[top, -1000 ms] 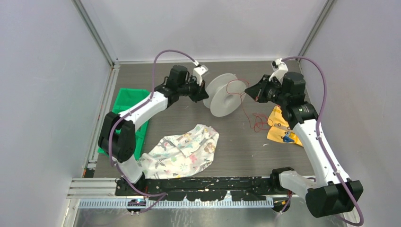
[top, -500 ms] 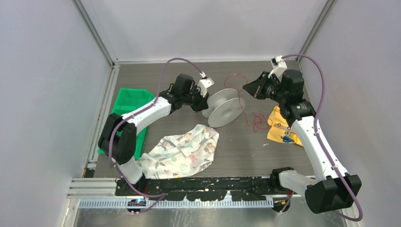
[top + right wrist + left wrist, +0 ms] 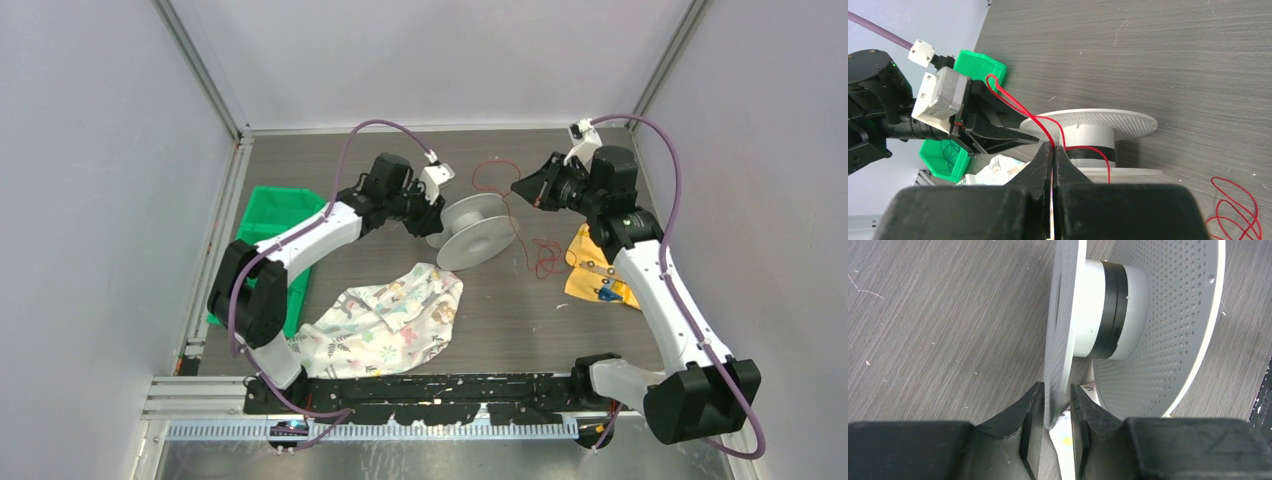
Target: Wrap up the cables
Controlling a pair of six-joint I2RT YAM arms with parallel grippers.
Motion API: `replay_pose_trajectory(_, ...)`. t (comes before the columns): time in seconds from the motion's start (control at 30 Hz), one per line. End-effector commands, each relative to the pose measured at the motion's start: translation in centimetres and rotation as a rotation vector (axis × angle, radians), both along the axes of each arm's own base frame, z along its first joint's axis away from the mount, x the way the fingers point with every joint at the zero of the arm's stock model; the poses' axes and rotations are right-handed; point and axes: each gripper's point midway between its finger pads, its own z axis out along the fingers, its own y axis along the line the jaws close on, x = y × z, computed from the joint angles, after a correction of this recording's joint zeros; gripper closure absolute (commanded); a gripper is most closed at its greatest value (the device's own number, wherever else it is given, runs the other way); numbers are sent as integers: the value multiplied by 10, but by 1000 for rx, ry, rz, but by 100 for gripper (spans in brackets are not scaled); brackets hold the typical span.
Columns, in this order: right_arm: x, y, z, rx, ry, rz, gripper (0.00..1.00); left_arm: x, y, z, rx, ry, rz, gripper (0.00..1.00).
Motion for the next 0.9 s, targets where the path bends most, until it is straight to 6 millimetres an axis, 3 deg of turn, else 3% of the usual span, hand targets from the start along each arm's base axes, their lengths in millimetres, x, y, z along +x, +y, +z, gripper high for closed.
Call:
replay_pose_trajectory(0.0,2,4,14,14,-28,24,99,7,-4,39,-60,-72,14,72)
replay_pose_trajectory(0.2,2,7,10,29,-2,33,99,10,-8,50,-107,-88,32,69)
replay_pose_trajectory(0.43,1,14,-1,56,98,62,99,8,-12,45,-143,-31,58,68)
replay_pose_trajectory(0.67,2,23,8,92,96,106,100,4,-12,52,-153,-34,45,67)
replay_pose_trajectory(0.87,5,28,3,82,93,115,99,7,-13,62,-152,-55,39,65)
